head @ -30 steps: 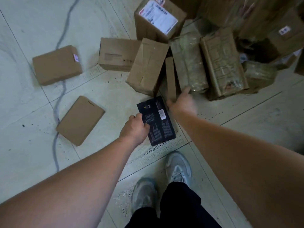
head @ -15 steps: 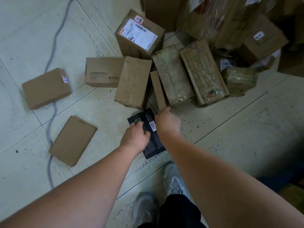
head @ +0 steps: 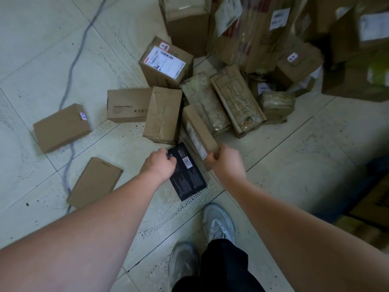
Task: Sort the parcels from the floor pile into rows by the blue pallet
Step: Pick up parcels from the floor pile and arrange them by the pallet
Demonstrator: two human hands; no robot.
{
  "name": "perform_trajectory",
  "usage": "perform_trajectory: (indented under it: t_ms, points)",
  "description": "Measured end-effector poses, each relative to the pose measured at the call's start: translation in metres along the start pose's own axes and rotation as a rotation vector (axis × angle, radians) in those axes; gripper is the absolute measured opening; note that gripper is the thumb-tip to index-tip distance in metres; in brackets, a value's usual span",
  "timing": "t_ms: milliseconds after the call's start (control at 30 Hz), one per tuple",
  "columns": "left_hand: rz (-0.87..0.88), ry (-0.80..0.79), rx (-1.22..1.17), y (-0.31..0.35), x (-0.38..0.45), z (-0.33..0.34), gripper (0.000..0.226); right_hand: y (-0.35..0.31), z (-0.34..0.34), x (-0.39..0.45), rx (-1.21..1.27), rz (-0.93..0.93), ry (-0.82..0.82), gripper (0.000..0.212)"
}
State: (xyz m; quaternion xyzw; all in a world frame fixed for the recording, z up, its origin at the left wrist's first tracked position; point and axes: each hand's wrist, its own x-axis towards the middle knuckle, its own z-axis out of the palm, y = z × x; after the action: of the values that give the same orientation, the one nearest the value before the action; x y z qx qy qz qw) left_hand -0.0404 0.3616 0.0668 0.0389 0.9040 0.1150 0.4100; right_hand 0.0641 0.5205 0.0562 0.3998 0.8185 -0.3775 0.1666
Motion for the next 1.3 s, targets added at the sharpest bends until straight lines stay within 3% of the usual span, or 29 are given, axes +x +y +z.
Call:
perform_trajectory:
  t_ms: [200, 333, 567, 700, 867, 1033, 1200, 1300]
  points:
    - [-0.005, 0.041, -0.152, 0.073, -0.089, -0.031, 0.050, 0.028, -0.110, -0.111, 0.055, 0.016, 0.086, 0.015]
    - [0.057, 0.056, -0.225, 0.136, -0.165, -0.032, 0.051, 0.076, -0.177, -0.202, 0.176, 0.110, 0.279, 0.026]
    - [0.141, -0.303, -0.481, 0.251, -0.309, 0.066, 0.030, 0.188, -0.228, -0.351, 0.549, 0.271, 0.525, 0.029]
    - [0.317, -0.410, -0.266, 0.276, -0.358, 0.154, 0.030, 0.269, -0.204, -0.396, 0.827, 0.403, 0.554, 0.028]
    - [0.552, -0.382, 0.067, 0.284, -0.388, 0.256, 0.050, 0.367, -0.157, -0.443, 1.045, 0.566, 0.622, 0.037]
    - [0.857, -0.243, 0.910, 0.265, -0.405, 0.314, 0.056, 0.459, -0.126, -0.455, 0.914, 0.758, 0.707, 0.036]
    - [0.868, -0.157, 1.016, 0.256, -0.382, 0.350, 0.059, 0.497, -0.106, -0.409, 1.023, 0.798, 0.692, 0.042]
    - [0.871, -0.191, 1.021, 0.251, -0.367, 0.362, 0.062, 0.510, -0.091, -0.377, 1.121, 0.820, 0.586, 0.046]
